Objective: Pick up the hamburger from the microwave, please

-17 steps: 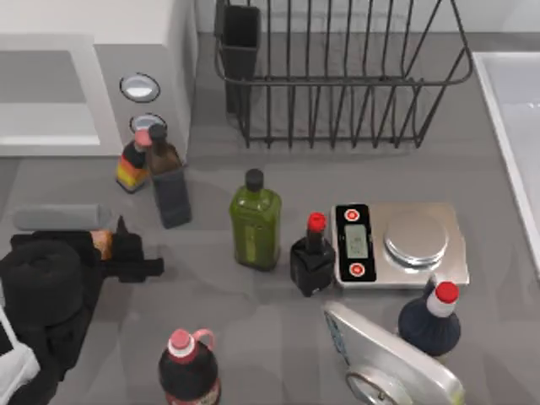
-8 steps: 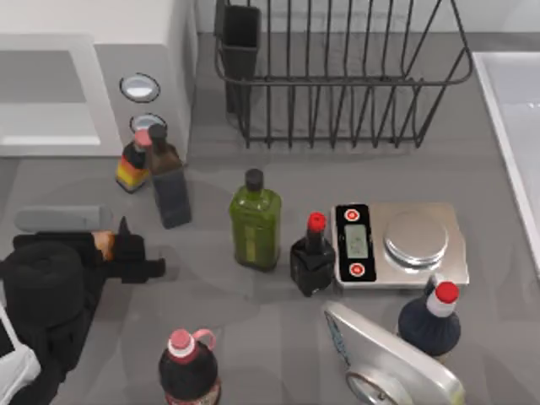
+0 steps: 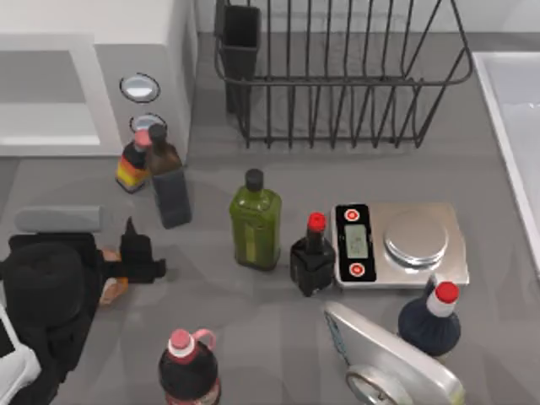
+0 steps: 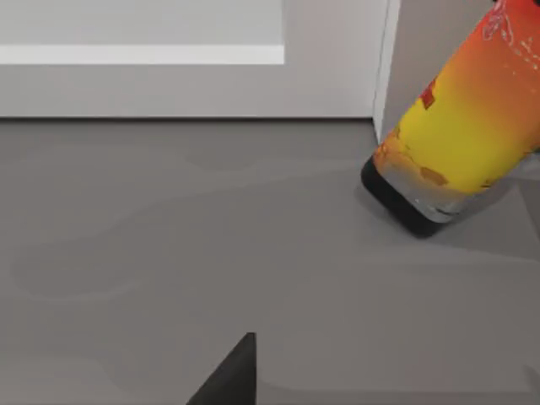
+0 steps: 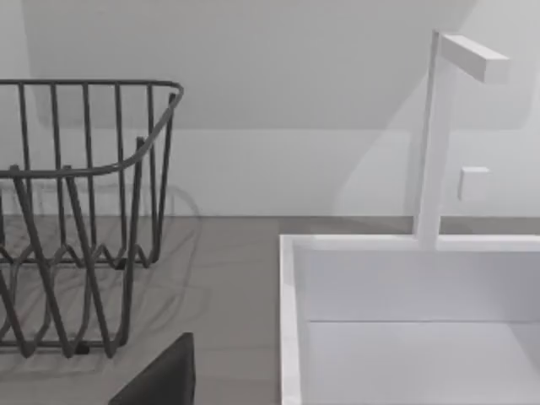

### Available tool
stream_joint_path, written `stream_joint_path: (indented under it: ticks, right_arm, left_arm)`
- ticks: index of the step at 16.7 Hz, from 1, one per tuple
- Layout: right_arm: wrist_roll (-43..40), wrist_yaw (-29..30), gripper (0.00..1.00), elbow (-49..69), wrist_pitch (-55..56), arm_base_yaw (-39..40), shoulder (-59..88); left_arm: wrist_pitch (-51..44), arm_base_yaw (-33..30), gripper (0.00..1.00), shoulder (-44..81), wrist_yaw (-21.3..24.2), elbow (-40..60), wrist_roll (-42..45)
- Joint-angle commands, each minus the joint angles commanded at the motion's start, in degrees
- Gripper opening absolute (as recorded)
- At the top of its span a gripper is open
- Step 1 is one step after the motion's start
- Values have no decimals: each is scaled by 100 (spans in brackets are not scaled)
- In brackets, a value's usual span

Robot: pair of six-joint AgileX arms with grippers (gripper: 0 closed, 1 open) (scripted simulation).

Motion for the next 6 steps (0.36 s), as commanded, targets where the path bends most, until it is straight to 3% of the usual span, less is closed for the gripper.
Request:
stream_joint_path:
  ticks: [6]
  right_arm:
    - [0, 0, 100, 0, 0, 0, 0]
  left_arm:
    - [0, 0, 100, 0, 0, 0, 0]
